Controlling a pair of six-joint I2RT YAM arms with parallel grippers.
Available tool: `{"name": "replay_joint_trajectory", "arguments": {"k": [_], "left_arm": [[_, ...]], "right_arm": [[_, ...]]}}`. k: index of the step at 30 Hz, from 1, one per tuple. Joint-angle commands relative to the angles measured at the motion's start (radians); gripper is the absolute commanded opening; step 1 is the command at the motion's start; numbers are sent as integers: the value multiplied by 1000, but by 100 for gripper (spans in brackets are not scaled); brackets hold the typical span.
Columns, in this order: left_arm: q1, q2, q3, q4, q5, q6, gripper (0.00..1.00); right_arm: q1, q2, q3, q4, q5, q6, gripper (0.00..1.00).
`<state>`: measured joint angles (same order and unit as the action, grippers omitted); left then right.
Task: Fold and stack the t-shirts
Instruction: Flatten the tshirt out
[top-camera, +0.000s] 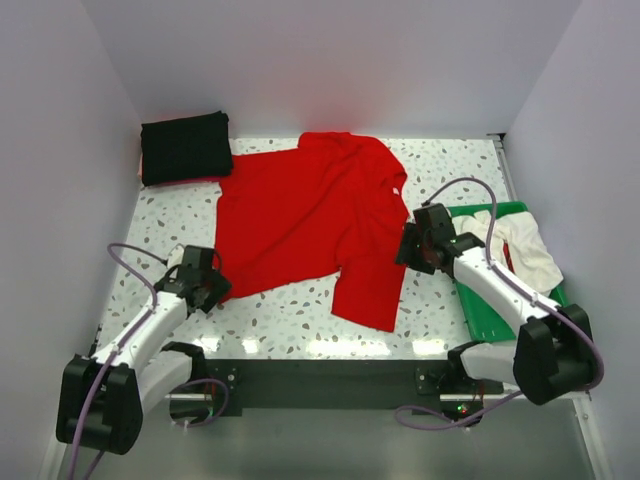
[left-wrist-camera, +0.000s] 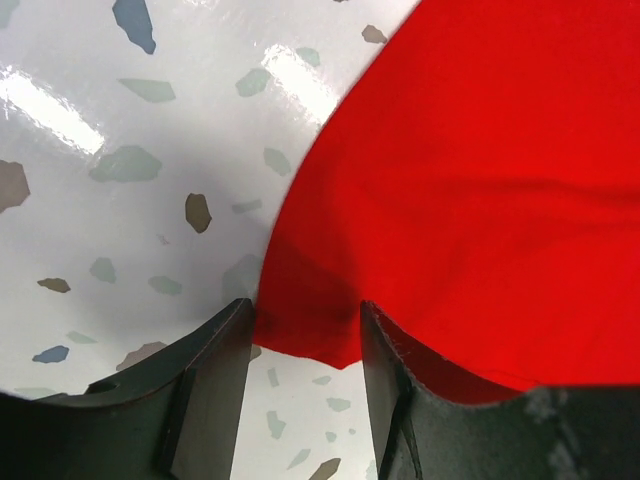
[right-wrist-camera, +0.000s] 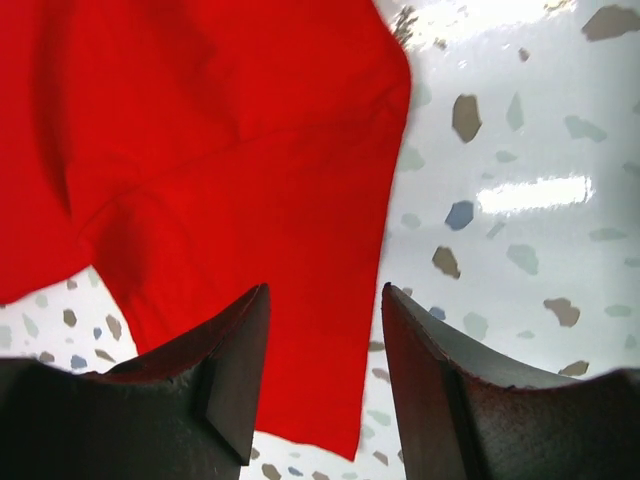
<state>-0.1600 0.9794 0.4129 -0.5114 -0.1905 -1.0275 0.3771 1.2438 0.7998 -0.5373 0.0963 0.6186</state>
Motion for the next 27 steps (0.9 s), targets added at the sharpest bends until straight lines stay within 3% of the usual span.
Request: {"name": "replay_joint_trajectory", "arguments": {"k": [1, 7, 16, 27], "left_arm": [[-19, 8, -14, 5, -40, -74, 52], [-21, 45, -8, 11, -73, -68, 51], [22, 67, 29, 59, -113, 26, 1], [143, 53, 106, 85, -145, 161, 0]], "right_arm": [[-52, 26, 25, 85, -84, -43, 52], [-87, 77, 32, 109, -95, -53, 52], [-130, 172, 30, 174, -78, -30, 54], [-149, 281, 12, 333, -38, 44, 54]]}}
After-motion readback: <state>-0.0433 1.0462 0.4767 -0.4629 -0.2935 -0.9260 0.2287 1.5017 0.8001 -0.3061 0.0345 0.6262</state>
